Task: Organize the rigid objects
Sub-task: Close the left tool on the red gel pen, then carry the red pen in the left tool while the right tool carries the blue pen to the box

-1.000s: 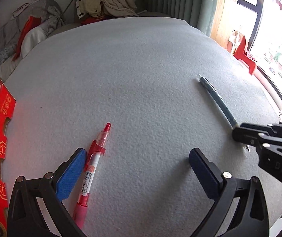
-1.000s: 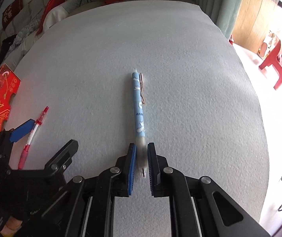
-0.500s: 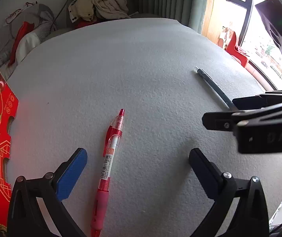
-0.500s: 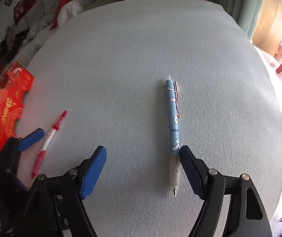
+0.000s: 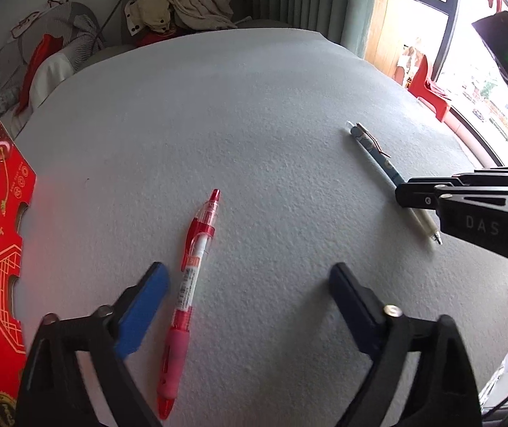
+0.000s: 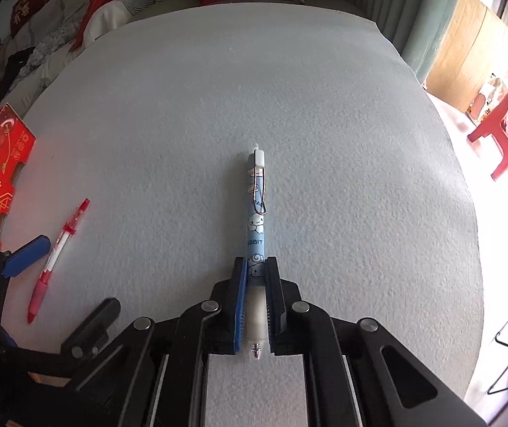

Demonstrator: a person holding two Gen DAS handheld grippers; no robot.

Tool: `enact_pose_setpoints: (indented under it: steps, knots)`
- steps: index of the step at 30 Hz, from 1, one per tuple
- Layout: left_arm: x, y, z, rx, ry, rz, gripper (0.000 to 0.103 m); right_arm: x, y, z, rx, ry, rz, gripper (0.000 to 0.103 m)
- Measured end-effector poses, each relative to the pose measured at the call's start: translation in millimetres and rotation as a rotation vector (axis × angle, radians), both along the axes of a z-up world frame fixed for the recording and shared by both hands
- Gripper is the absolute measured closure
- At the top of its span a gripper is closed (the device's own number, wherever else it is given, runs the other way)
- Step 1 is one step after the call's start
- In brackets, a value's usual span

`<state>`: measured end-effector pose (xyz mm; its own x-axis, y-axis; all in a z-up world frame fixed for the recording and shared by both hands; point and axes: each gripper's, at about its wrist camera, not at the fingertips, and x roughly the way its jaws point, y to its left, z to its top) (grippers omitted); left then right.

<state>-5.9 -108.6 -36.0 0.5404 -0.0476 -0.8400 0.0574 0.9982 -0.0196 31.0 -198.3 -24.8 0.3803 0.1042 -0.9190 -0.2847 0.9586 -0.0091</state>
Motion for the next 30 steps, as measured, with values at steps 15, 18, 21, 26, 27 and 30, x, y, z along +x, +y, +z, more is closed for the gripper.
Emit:
enact_pose_setpoints:
  steps: [15, 18, 21, 26, 27, 30]
  knots:
    - [-34, 33, 10, -0.179, 0.05, -0.015, 0.093, -59, -18, -3, 0.148, 0.015, -0.033, 0.092]
    - [-33, 19, 10, -0.091, 0.042, -0.036, 0.092, -59, -7, -3, 0.089, 0.02, -0.004, 0.092]
    - [-32, 3, 11, 0.02, 0.04, -0.072, 0.092, -58, 3, -4, 0.019, 0.019, 0.034, 0.092]
    - [-25, -14, 12, 0.136, 0.088, -0.114, 0.092, -59, 10, -5, -0.036, 0.009, 0.062, 0.092]
    - [-22, -18, 12, 0.17, 0.102, -0.132, 0.092, -59, 11, -5, -0.039, 0.007, 0.064, 0.092]
    - [-20, -17, 11, 0.132, 0.11, -0.146, 0.093, -64, 3, -2, 0.011, -0.009, 0.039, 0.093]
